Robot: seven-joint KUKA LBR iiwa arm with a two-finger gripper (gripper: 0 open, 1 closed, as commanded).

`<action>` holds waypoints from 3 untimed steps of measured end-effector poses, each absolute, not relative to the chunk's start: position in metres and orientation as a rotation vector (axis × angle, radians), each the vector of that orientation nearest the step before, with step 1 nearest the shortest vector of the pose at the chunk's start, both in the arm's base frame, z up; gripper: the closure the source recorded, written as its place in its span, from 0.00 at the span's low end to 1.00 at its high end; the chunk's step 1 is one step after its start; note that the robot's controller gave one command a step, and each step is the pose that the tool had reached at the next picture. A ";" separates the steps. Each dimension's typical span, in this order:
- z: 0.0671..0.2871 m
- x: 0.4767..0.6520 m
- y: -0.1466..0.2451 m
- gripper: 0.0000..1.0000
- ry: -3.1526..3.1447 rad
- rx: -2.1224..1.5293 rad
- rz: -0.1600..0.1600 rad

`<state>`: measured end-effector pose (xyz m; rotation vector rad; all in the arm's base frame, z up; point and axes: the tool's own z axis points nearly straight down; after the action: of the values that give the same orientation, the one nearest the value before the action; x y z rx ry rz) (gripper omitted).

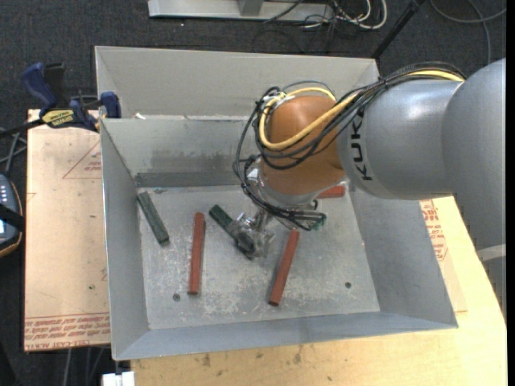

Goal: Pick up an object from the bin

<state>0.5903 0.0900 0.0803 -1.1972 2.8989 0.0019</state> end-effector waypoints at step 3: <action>0.084 0.612 0.119 0.00 2.798 -1.433 -0.002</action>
Offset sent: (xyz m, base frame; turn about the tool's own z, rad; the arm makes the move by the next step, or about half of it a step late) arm 0.0000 0.0000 0.0000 0.0000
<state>0.6116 0.1187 0.0842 -1.4326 2.7975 -0.0017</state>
